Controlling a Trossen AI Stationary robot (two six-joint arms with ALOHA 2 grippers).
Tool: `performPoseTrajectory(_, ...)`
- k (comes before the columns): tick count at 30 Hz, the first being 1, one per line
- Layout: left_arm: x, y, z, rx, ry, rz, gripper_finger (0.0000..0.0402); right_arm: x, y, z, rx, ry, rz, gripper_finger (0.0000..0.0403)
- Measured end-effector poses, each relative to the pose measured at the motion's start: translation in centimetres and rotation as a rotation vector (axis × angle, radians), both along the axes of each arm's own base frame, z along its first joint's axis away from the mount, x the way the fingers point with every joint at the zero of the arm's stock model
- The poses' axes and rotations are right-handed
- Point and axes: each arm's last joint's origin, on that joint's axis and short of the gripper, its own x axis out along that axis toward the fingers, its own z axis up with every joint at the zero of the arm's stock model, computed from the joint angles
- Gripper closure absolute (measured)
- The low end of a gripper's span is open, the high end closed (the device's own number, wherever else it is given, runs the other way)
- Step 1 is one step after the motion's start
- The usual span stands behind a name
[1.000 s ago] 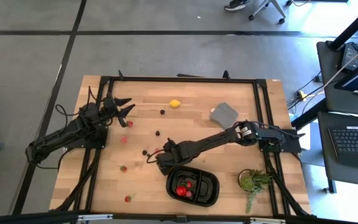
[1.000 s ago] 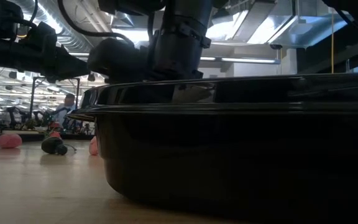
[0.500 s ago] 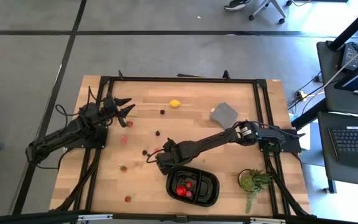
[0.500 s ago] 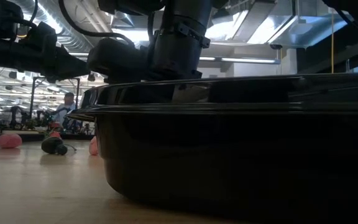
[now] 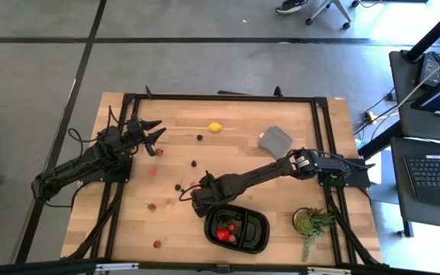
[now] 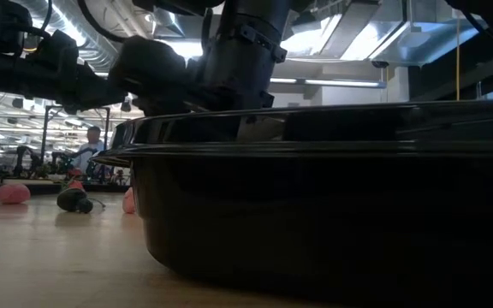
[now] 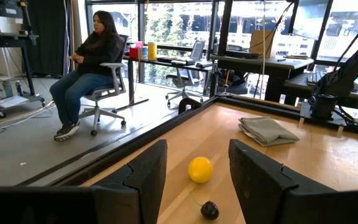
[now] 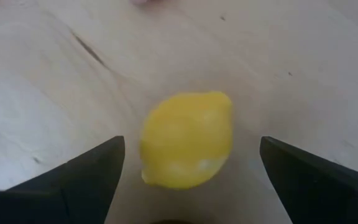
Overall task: Pick and placing Produce into tupperware
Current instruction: Put the lemon into the black bin
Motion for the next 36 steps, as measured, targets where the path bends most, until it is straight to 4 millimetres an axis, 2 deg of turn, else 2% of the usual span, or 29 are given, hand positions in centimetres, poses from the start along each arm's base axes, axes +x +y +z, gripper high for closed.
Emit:
performPoseTrajectory(8, 0.0, 0.0, 0.0, 0.000, 0.000, -0.001, 0.0237, -0.3, -0.1, -1.5, 0.016, -0.023, -0.007, 0.0028)
performPoseTrajectory(17, 0.0, 0.0, 0.0, 0.000, 0.000, -0.001, 0.0237, -0.3, -0.1, -1.6, 0.018, -0.021, 0.006, 0.0028)
performPoseTrajectory(28, 0.0, 0.0, 0.0, 0.000, 0.000, -0.001, 0.0237, -0.2, -0.2, -1.8, -0.054, -0.033, 0.116, 0.0065)
performPoseTrajectory(36, 0.0, 0.0, 0.0, 0.000, 0.000, 0.000, 0.0237, 0.3, -0.2, -1.8, -0.068, -0.082, 0.135, 0.0066)
